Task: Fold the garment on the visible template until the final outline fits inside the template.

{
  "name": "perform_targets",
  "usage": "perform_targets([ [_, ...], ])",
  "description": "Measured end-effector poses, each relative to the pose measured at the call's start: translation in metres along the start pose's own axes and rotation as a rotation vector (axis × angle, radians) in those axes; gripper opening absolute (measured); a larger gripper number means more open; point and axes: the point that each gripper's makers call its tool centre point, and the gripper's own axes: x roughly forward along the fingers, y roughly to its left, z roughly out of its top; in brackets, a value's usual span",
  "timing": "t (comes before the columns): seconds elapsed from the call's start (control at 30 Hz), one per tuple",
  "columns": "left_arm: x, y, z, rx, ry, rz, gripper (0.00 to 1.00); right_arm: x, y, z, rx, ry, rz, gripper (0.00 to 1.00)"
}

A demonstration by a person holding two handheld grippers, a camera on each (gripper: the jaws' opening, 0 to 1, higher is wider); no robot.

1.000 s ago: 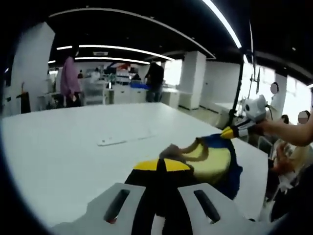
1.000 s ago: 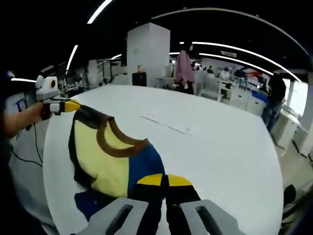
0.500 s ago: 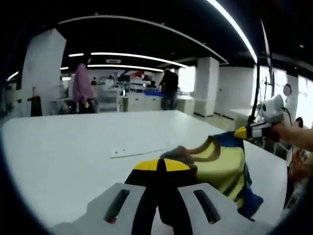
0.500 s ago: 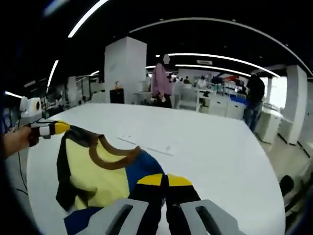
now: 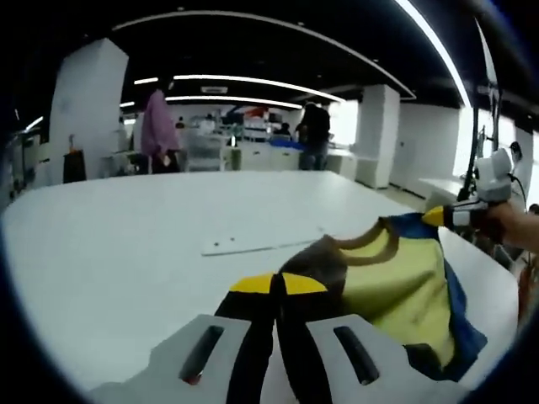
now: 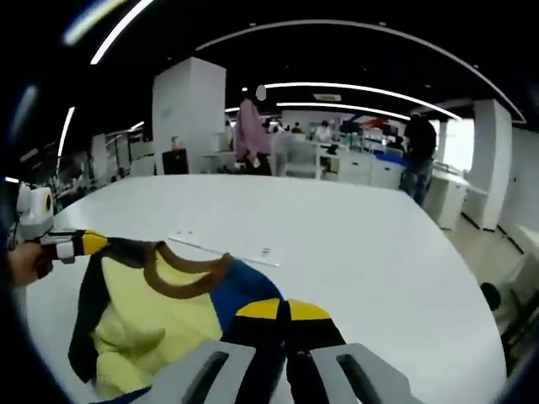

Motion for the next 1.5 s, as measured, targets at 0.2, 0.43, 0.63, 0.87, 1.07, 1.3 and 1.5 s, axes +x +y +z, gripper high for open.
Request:
perform_targets([
  [0.2,0.021,0.012,-0.015,0.03,0.043,0.035,0.0,0.03,-0.004,-0.017,0.037,0.038,-0.012,0.0],
  [0.43,0.04,0.02,-0.031,0.032,0.087,0.031,0.0,0.054,-0.007,-0.039,0.046,0.095,-0.016,0.0],
  [0.63,0.045,0.026,-0.038,0.043,0.111,0.043,0.0,0.062,-0.008,-0.049,0.031,0.136,-0.018,0.0],
  [0.87,0.04,0.033,-0.032,0.099,0.102,0.057,0.02,0.057,-0.005,-0.045,0.03,0.156,-0.012,0.04],
  [1.07,0.031,0.03,-0.02,0.068,0.058,0.018,0.14,0.046,0.003,-0.043,0.054,0.174,0.025,0.26],
  [1.3,0.011,0.014,-0.014,0.121,0.049,-0.058,0.28,0.023,0.024,-0.037,0.018,0.19,0.123,0.49],
  [1.5,-0.012,0.003,-0.017,0.107,0.053,-0.118,0.4,-0.004,0.044,-0.032,-0.011,0.194,0.212,0.64],
])
